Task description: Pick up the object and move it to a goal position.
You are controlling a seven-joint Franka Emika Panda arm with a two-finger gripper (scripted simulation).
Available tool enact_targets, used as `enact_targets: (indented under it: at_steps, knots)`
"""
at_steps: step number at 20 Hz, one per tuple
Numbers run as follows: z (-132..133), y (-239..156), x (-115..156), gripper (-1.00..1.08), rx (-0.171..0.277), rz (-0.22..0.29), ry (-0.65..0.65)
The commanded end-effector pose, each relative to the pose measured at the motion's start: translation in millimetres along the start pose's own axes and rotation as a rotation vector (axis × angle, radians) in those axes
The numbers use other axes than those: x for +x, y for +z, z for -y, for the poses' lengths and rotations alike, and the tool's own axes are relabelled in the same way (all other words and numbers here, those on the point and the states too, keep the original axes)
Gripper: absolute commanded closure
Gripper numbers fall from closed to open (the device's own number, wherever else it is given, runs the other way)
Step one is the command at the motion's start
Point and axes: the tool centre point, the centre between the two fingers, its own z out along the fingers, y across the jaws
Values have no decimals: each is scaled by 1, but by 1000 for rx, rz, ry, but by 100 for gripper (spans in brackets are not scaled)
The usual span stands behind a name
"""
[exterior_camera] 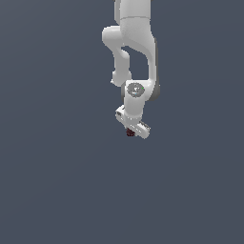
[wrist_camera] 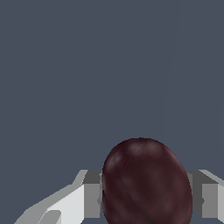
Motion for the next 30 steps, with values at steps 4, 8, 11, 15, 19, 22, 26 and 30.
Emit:
enact_targets:
  at_steps: [4,8,11,15,19,22,26,30]
  knots:
    - [0,1,0,108,-1,0,1]
    - [0,0,0,108,1,0,0]
    - [0,-2,0,108,1,0,0]
    - [-2,-11,0,108,1,0,0]
    - [-5,-28,1,108,1,0,1]
    - [-9,-45,1,108,1,0,1]
    - [-15,-75,2,108,1,1,2]
    - [-22,-113,3,108,1,1,2]
